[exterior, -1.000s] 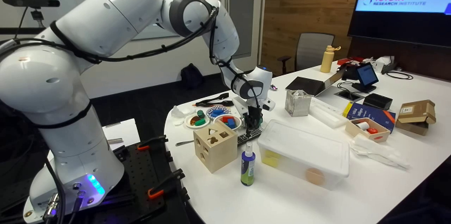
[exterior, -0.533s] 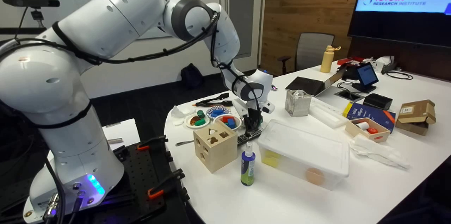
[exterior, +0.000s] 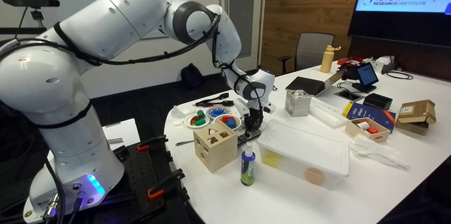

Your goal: Press on the button on the remote

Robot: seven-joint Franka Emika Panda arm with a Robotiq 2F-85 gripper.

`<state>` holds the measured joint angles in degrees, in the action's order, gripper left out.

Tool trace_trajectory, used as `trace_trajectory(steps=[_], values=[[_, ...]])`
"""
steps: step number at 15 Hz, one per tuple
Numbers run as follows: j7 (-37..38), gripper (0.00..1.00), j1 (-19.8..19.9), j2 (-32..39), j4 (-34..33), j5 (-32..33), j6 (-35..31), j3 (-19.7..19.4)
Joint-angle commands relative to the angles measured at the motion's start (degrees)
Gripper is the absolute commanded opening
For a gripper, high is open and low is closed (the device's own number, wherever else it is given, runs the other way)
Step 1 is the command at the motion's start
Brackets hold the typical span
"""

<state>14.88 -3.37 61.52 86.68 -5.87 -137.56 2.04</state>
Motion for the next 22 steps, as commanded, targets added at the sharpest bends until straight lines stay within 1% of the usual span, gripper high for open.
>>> trace_trajectory(steps=[1, 8, 14, 15, 16, 17, 19, 21, 22], values=[[-1.3, 0.0, 0.0, 3.5, -2.7, -1.0, 2.5, 0.2], [-0.2, 0.0, -1.4, -0.4, -1.9, -0.3, 3.1, -0.4], [2.8, 0.0, -5.1, -6.5, 0.5, 1.3, 3.6, -2.6], [3.3, 0.26, -5.7, -7.8, 0.8, 1.6, 3.9, -3.0], [3.7, 0.27, -6.2, -9.1, 1.2, 1.8, 3.7, -3.3], [4.1, 0.32, -6.5, -10.4, 1.3, 1.8, 4.1, -3.6], [4.8, 0.49, -6.8, -13.2, 1.9, 1.7, 5.0, -3.8], [4.8, 0.62, -6.8, -15.7, 2.4, 1.7, 6.2, -3.8], [4.7, 0.71, -6.8, -16.8, 2.5, 1.7, 6.9, -3.8]])
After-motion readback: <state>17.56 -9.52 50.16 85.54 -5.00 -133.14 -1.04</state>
